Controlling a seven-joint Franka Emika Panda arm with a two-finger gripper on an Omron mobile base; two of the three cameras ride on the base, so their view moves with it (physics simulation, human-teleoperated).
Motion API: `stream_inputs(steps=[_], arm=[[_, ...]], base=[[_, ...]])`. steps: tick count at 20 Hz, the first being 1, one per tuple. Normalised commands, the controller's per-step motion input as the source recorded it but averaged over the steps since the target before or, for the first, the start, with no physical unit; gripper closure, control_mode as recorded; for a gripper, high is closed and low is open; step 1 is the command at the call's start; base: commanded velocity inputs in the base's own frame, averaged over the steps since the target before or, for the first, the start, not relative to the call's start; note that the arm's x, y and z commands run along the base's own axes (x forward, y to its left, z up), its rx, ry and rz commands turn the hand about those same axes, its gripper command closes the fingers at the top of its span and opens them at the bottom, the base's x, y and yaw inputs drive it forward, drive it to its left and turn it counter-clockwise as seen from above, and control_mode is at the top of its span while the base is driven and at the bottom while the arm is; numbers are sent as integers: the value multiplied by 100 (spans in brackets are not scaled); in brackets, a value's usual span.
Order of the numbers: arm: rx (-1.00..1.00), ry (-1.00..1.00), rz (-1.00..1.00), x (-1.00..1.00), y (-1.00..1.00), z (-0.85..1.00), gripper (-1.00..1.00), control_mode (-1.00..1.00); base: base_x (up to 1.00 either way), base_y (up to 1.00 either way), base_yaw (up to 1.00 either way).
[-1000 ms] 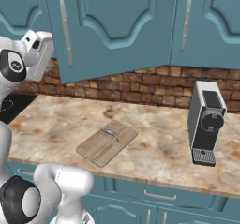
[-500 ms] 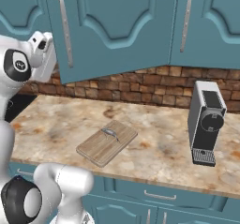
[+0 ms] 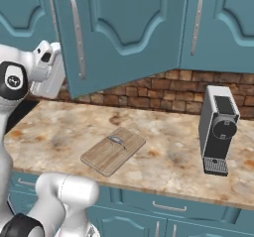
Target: Open the cabinet, retrieve the rolling pin, and place it next to the meat on the cutting board to prepare for tenderizing.
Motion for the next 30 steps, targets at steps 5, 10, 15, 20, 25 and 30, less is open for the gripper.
stream_inputs(steps=[5,10,15,20,25,30], arm=[[4,0,-12,-69,-93,0,-100,-100],[11,3,-8,-39,-100,0,-100,-100],[11,1,-5,-32,-100,-2,-100,-100],[7,0,-3,-26,-89,-4,-100,-100],[0,0,0,-3,-44,-3,-100,-100],[0,-4,2,-8,30,-2,-100,-100]], base=[[0,0,0],[0,0,0],[0,0,0],[0,0,0],[0,0,0],[0,0,0]])
